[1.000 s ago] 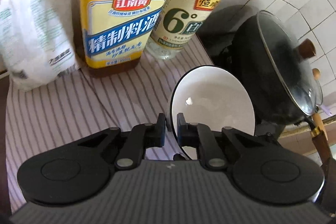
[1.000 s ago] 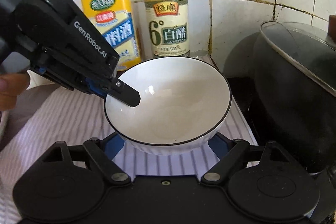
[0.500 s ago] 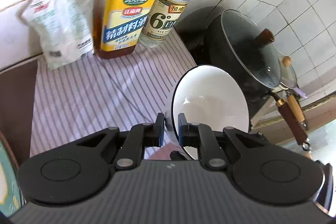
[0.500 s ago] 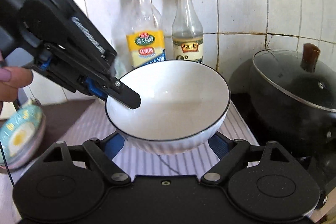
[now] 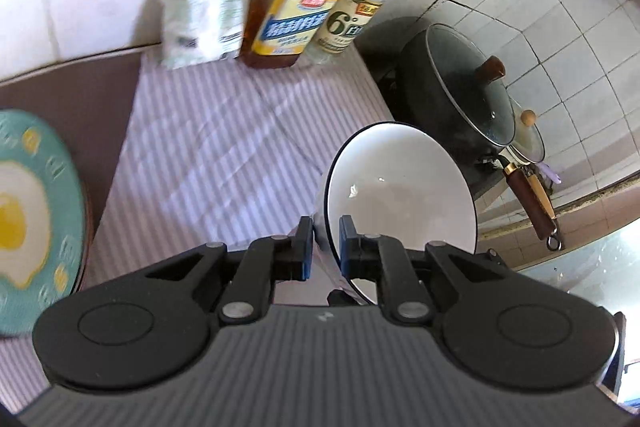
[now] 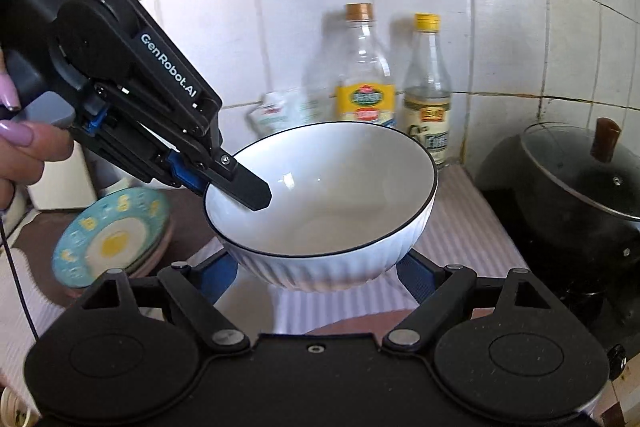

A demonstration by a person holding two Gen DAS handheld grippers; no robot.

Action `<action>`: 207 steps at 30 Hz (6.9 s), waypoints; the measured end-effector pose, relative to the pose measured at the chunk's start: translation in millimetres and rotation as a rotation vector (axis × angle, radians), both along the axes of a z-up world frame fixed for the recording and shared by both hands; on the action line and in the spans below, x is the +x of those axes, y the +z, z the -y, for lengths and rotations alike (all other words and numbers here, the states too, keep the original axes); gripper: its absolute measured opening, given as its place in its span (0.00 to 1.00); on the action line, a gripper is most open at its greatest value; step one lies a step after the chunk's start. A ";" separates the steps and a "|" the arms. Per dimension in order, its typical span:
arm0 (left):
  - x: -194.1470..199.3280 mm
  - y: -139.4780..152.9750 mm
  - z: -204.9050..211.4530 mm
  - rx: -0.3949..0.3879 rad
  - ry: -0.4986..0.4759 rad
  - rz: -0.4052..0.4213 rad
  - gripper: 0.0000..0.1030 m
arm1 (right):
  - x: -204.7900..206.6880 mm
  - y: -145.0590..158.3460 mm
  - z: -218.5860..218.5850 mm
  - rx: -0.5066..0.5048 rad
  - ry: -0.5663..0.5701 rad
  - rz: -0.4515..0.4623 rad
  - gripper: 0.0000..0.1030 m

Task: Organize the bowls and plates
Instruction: 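Lower the third bowl into the bowl stack and open the left gripper, then grasp the rim of the three-bowl stack with the left gripper and lift, then carry the bowl stack over the egg plate and lower it onto the plates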

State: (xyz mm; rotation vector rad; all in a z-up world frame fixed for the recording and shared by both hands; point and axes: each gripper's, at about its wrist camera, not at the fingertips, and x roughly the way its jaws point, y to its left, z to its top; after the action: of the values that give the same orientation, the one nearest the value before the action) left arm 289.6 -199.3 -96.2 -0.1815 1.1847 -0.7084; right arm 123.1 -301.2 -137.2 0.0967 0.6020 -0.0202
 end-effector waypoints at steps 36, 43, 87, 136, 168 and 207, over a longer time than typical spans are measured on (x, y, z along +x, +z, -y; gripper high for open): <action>-61.9 -51.9 -50.6 0.182 0.104 0.016 0.11 | -2.8 -26.4 -75.6 -0.195 0.185 -0.243 0.89; -60.4 -58.1 -49.3 0.177 0.145 -0.002 0.11 | 4.3 -23.7 -66.3 -0.140 0.188 -0.330 0.90; -91.6 -25.9 -71.2 0.126 0.211 0.106 0.26 | -39.1 -30.2 -66.8 -0.119 0.198 -0.134 0.90; -53.9 -129.8 -85.2 -0.099 0.241 -0.043 0.36 | -2.8 -114.0 -49.8 0.013 0.213 -0.011 0.97; -49.5 -46.8 -165.8 -0.075 0.304 0.153 0.35 | 51.3 -53.9 -101.6 -0.035 0.408 0.121 0.97; 14.7 -102.0 -259.8 0.018 0.436 0.080 0.38 | 145.7 -92.7 -191.7 -0.077 0.574 -0.022 0.97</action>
State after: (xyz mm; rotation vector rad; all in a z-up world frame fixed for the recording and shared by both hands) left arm 304.2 60.6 -198.2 -0.3801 1.0286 -0.3189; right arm 268.8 -109.5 -229.9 -0.1533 0.6331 0.5124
